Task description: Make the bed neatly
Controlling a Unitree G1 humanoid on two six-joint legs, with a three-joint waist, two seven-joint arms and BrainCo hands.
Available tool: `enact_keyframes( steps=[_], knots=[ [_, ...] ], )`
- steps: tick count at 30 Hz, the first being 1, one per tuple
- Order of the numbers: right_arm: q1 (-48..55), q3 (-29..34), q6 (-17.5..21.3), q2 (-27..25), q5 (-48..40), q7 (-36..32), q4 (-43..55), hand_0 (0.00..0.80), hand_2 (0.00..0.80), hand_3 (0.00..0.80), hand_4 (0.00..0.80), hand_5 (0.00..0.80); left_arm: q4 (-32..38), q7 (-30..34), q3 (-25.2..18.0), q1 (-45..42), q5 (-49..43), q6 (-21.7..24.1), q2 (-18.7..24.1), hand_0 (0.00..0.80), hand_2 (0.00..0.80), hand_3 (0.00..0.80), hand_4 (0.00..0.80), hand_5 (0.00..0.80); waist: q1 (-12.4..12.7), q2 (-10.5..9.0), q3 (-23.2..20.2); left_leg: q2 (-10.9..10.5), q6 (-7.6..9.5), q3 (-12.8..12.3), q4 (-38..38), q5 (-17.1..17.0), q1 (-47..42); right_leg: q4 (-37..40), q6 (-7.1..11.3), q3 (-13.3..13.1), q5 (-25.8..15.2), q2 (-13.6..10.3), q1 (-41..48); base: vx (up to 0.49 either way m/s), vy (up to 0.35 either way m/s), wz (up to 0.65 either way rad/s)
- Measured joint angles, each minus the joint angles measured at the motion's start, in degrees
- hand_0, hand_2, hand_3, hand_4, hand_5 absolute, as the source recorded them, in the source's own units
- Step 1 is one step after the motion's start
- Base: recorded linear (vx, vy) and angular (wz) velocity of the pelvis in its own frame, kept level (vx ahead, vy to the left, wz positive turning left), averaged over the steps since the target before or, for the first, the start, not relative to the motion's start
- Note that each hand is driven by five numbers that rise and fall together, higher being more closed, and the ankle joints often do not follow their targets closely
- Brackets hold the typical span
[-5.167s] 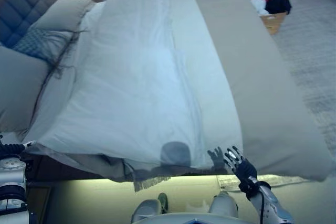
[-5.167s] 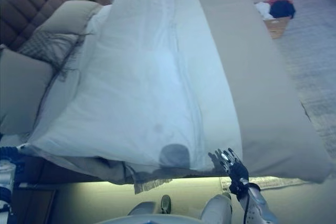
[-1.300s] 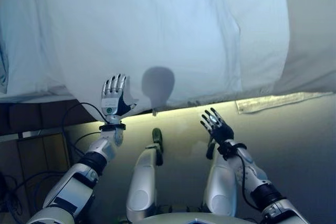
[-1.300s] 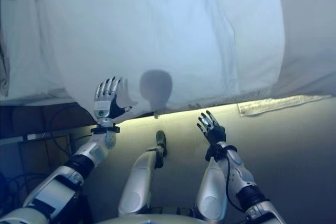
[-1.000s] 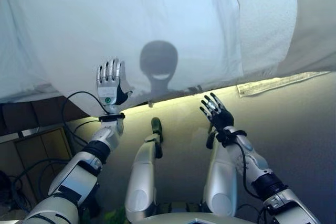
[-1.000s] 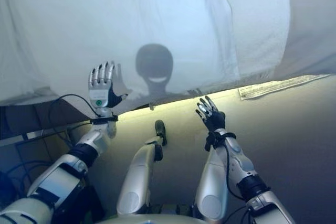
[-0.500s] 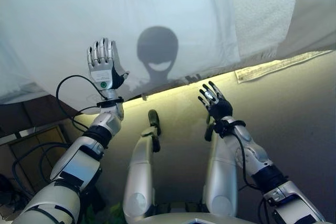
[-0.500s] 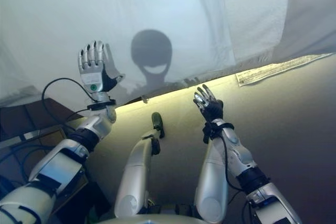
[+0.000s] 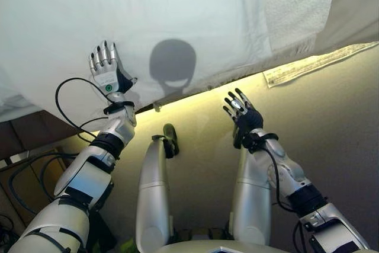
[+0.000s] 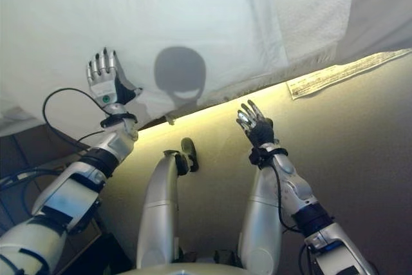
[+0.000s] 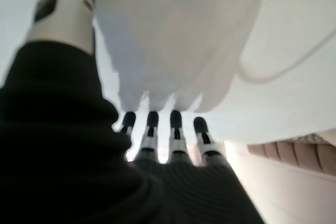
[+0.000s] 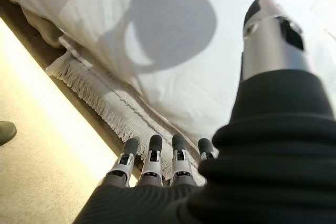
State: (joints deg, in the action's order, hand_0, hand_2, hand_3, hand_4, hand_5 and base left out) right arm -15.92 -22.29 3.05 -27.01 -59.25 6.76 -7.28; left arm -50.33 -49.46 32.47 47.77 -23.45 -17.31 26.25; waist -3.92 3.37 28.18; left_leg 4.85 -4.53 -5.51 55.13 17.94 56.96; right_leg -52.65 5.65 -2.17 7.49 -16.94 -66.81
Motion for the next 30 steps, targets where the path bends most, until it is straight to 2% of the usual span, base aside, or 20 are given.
enact_keyframes(
  steps=[7, 11, 12, 13, 14, 20, 30],
  knots=[
    [0.34, 2.40, -0.48, -0.75, -0.78, -1.54, 1.60, 0.000, 0.000, 0.000, 0.000, 0.000, 0.88, 6.06, 0.01, 2.11, -0.45, -2.76, 0.20, 0.000, 0.000, 0.000, 0.000, 0.000, 0.03, 0.01, 0.01, 0.13, 0.62, -0.61, 1.80, 0.86, 1.18, -0.51, 0.71, -0.98, -0.46, 0.07, -1.09, 0.004, 0.014, -0.04],
    [0.56, 2.37, -0.55, -0.75, -1.20, -2.54, 1.61, 0.000, 0.000, 0.000, 0.000, 0.000, 3.06, 7.95, 0.09, 2.24, -1.14, -6.19, 0.75, 0.000, 0.000, 0.000, 0.000, 0.000, 0.01, -0.06, 0.07, 0.25, 0.62, -0.60, 1.89, 0.86, 1.84, -0.49, 0.70, -1.00, -0.48, 0.23, -1.77, -0.004, -0.021, -0.01],
    [0.54, 2.38, -0.53, -0.76, -1.26, -2.67, 1.62, 0.000, 0.000, 0.000, 0.000, 0.000, 3.40, 8.65, 0.11, 2.43, -1.34, -7.34, 0.75, 0.270, 0.270, 0.270, 0.270, 0.270, 0.00, -0.06, 0.07, 0.36, 0.61, -0.61, 1.91, 0.86, 1.86, -0.45, 0.75, -1.00, -0.50, 0.33, -1.77, -0.026, -0.063, -0.04],
    [0.48, 2.37, -0.49, -0.75, -1.56, -2.76, 1.62, 0.000, 0.000, 0.000, 0.000, 0.000, 3.64, 9.44, 0.12, 2.74, -1.55, -8.41, 0.75, 0.609, 0.609, 0.609, 0.609, 0.609, 0.00, -0.08, 0.08, 0.49, 0.60, -0.61, 1.92, 0.87, 1.94, -0.42, 0.74, -1.00, -0.51, 0.44, -1.83, -0.035, -0.062, -0.04],
    [0.48, 2.34, -0.41, -0.74, -2.07, -2.83, 1.62, 0.000, 0.000, 0.000, 0.000, 0.000, 3.77, 9.81, 0.12, 3.11, -1.71, -9.33, 0.75, 0.800, 0.800, 0.800, 0.800, 0.800, 0.01, -0.08, 0.08, 0.58, 0.58, -0.59, 1.94, 0.88, 2.08, -0.39, 0.68, -0.99, -0.48, 0.54, -1.95, -0.033, -0.042, -0.05],
    [0.54, 2.34, 0.46, -0.71, -2.23, -2.87, 1.78, 0.000, 0.000, 0.000, 0.000, 0.000, 4.69, 11.85, 0.14, 7.30, -3.11, -13.95, 1.76, 0.800, 0.800, 0.800, 0.800, 0.800, -0.05, -0.09, 0.08, 0.86, 0.57, -0.65, 1.76, 0.88, 3.03, 0.26, 0.48, -0.80, -0.73, 0.72, -2.69, -0.008, -0.006, -0.01],
    [0.69, 2.15, 1.61, -0.57, -2.24, -3.82, 1.95, 0.000, 0.000, 0.000, 0.000, 0.000, 4.84, 13.24, 1.31, 7.78, -3.90, -14.44, 2.55, 0.800, 0.800, 0.800, 0.800, 0.800, -0.06, -0.33, 0.20, 0.89, 0.30, -0.50, 1.40, 0.73, 2.11, 0.86, 0.70, -0.28, -1.12, 0.60, -1.19, 0.000, 0.000, 0.00]
  ],
)
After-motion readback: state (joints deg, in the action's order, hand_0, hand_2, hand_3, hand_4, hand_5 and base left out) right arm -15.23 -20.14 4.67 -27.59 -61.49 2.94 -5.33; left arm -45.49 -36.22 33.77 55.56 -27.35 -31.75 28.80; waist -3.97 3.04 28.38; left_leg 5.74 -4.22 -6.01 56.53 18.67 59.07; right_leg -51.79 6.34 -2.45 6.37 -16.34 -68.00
